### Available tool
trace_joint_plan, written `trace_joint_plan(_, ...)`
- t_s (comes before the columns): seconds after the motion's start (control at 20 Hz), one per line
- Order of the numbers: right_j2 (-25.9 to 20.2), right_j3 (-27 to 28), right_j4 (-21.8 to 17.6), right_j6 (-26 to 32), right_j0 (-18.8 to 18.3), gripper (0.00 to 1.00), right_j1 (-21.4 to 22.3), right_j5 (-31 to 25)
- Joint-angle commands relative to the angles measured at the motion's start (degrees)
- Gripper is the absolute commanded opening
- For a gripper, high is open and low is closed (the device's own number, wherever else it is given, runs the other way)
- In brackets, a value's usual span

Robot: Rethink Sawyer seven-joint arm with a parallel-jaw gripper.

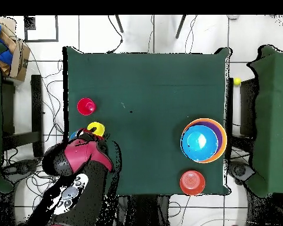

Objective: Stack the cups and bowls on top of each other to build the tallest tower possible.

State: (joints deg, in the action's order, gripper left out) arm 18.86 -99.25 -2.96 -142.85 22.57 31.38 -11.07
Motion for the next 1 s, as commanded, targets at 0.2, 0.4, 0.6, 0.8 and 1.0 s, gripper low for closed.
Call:
trace_joint_plan(0.2, -19.9, -3.7, -13.1, 15.7, -14.1, 1.00, 5.1, -5.4)
trace_joint_plan(0.4, -19.3, -2.3, -15.9, 11.0, -12.8, 1.00, 3.6, -4.8)
trace_joint_plan(0.6, -18.8, -1.2, -17.5, 7.6, -11.6, 1.00, 2.3, -4.2)
trace_joint_plan(0.8, -18.5, -0.5, -18.3, 6.3, -10.9, 1.00, 2.0, -4.2)
trace_joint_plan(1.0, -18.2, 0.2, -19.1, 6.1, -10.2, 1.00, 2.2, -5.5)
